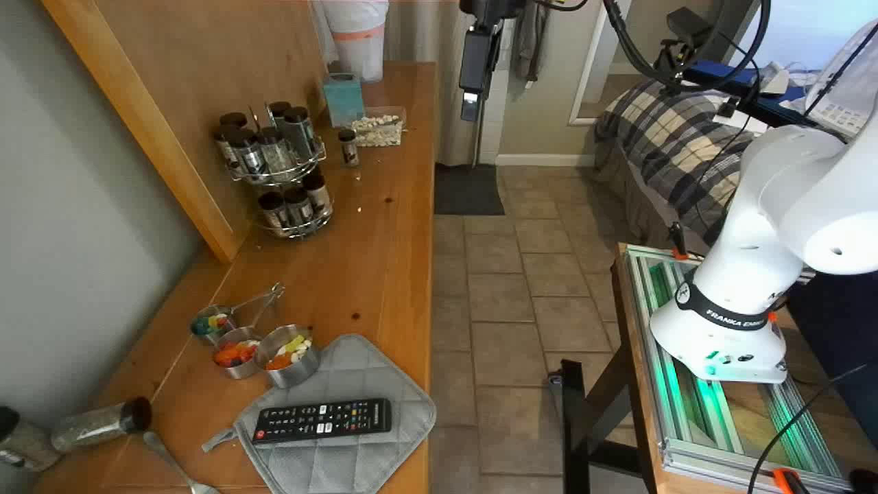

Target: Pick up one bottle of spice from the top rack of the circular spice rack and put it on the table

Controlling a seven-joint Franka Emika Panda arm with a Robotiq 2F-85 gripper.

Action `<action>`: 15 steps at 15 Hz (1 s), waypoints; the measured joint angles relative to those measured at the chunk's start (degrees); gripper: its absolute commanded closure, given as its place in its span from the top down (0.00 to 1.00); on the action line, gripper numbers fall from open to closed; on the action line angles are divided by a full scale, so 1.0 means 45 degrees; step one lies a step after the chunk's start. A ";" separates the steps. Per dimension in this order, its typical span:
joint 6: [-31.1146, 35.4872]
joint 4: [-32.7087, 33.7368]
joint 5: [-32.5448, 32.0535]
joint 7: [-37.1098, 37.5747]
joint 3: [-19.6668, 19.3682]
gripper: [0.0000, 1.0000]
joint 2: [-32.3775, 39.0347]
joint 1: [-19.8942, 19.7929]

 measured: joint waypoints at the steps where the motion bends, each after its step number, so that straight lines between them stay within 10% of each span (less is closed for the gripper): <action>1: 0.0000 0.0000 0.0000 0.0000 0.0000 1.00 0.0000 0.0000; 15: 0.0718 0.0021 -0.0008 0.0036 0.0000 1.00 0.0181 -0.0043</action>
